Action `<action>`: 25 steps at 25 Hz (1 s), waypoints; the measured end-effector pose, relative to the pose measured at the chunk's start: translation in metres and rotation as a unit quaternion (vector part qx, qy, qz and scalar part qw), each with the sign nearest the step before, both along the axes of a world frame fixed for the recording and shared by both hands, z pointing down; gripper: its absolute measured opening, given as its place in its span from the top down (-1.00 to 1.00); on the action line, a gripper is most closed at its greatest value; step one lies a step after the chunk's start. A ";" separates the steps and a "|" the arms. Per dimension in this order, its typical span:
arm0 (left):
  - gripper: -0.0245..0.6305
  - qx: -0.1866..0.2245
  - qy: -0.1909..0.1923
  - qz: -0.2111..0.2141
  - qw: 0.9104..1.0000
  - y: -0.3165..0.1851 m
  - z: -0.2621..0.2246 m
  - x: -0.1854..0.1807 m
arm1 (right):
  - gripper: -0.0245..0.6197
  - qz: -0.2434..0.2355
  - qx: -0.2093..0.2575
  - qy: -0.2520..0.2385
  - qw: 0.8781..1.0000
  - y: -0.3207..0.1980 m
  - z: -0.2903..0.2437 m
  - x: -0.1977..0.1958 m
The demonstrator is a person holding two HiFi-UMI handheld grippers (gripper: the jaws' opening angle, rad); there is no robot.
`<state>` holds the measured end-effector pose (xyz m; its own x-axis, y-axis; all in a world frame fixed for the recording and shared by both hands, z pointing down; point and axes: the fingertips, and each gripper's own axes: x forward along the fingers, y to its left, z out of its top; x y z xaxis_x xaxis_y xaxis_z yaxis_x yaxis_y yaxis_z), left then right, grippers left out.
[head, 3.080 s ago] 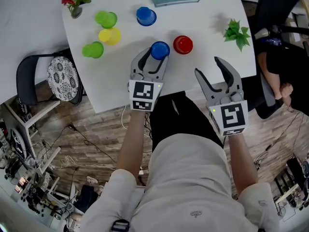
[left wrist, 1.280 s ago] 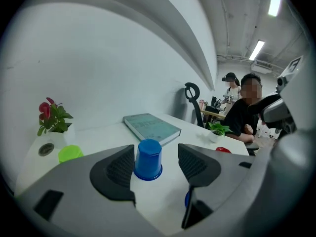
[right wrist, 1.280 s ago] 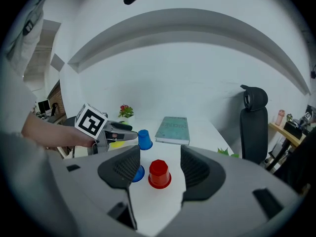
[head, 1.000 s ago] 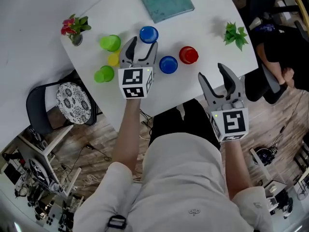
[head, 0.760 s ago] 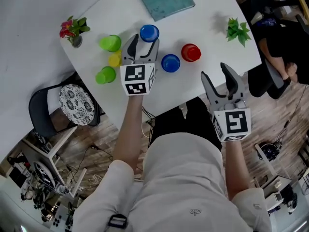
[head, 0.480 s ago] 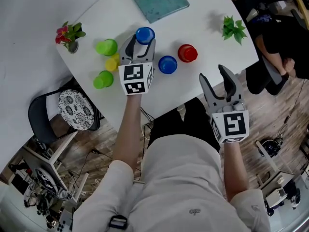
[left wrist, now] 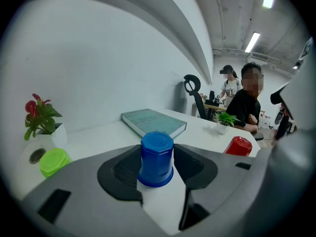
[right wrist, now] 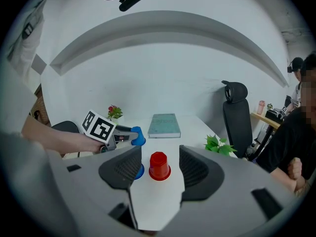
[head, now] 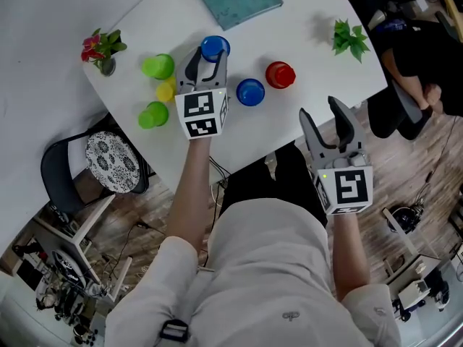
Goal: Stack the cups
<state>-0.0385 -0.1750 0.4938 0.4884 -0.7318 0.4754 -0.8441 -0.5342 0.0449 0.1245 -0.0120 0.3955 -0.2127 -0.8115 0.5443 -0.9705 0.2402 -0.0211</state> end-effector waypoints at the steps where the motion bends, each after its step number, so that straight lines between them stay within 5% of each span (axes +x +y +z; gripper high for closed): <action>1: 0.28 0.001 -0.001 0.001 1.000 0.001 -0.001 -0.001 | 0.17 -0.001 0.001 0.000 1.000 0.000 -0.001 -0.001; 25: 0.28 0.008 0.010 -0.003 1.000 0.038 -0.023 -0.004 | 0.17 -0.049 0.017 -0.007 0.999 -0.007 -0.004 -0.012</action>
